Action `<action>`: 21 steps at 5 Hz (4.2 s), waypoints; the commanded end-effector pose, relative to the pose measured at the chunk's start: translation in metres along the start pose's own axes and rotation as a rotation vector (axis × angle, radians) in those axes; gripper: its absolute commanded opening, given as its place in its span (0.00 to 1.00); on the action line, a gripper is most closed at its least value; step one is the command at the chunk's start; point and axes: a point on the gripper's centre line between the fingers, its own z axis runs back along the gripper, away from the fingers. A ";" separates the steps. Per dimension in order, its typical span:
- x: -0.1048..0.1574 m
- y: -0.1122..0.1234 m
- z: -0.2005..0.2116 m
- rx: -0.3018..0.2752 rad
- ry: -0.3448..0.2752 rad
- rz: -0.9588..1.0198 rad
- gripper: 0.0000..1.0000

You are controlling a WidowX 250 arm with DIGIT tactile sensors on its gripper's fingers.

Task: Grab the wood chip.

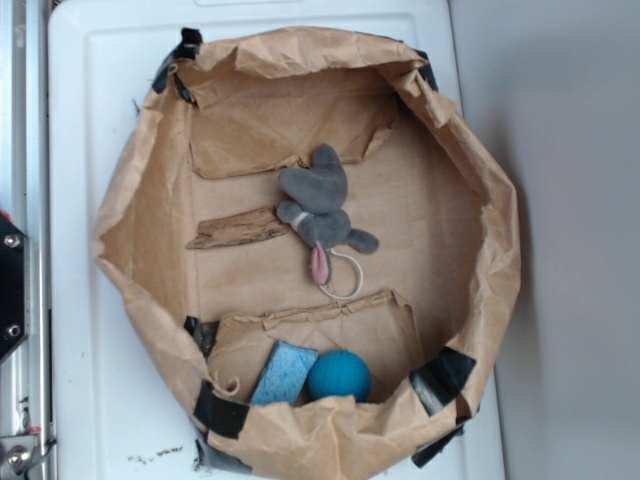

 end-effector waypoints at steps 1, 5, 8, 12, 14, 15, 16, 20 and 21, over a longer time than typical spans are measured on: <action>0.000 0.000 0.000 0.000 0.000 0.000 1.00; 0.136 0.013 -0.021 -0.042 -0.037 -0.055 1.00; 0.146 0.012 -0.057 -0.015 -0.044 -0.116 1.00; 0.155 0.035 -0.099 -0.118 -0.022 0.098 1.00; 0.160 0.046 -0.131 -0.106 -0.015 0.257 1.00; 0.160 0.050 -0.143 -0.058 -0.024 0.260 1.00; 0.155 0.061 -0.144 -0.062 -0.020 0.272 1.00; 0.128 0.072 -0.174 -0.031 0.001 0.249 1.00; 0.125 0.061 -0.189 0.013 0.005 0.213 1.00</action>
